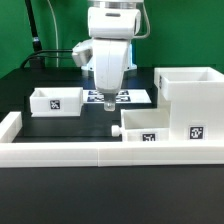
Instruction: Assemble drawer
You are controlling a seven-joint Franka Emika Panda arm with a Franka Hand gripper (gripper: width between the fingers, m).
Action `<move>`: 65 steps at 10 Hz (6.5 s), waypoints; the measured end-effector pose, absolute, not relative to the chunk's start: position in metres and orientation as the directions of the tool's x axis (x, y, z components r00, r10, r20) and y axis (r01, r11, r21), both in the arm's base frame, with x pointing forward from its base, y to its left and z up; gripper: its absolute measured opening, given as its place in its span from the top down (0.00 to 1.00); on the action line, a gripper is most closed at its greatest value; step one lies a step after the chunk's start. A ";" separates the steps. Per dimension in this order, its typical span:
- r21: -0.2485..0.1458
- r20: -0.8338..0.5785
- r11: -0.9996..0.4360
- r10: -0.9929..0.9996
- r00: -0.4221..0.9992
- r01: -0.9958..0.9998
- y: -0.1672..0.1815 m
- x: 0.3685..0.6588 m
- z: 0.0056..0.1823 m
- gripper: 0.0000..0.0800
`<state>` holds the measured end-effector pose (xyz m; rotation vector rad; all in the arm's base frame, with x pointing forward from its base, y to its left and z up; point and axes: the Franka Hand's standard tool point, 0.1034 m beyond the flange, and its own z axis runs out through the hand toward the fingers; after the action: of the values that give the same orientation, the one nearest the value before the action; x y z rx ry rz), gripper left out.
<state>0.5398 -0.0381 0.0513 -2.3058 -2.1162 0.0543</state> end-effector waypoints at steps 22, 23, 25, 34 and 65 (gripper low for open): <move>-0.147 0.210 -0.281 0.928 0.307 0.949 0.032 0.544 0.020 0.19; -0.146 0.210 -0.281 0.928 0.307 0.949 0.029 0.543 0.020 0.19; -0.147 0.199 -0.305 0.923 0.331 0.941 0.011 0.535 0.024 0.19; -0.123 0.132 -0.429 0.887 0.443 0.895 -0.066 0.462 0.070 0.19; -0.043 0.063 -0.998 -0.042 0.997 -0.039 -0.084 0.371 0.012 0.19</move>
Offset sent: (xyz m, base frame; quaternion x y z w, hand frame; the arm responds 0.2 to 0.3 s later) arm 0.0001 0.0020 -0.0086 0.0014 0.1407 -0.0066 0.9900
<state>0.3715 -0.0842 0.0115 -3.0980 0.0628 -0.0987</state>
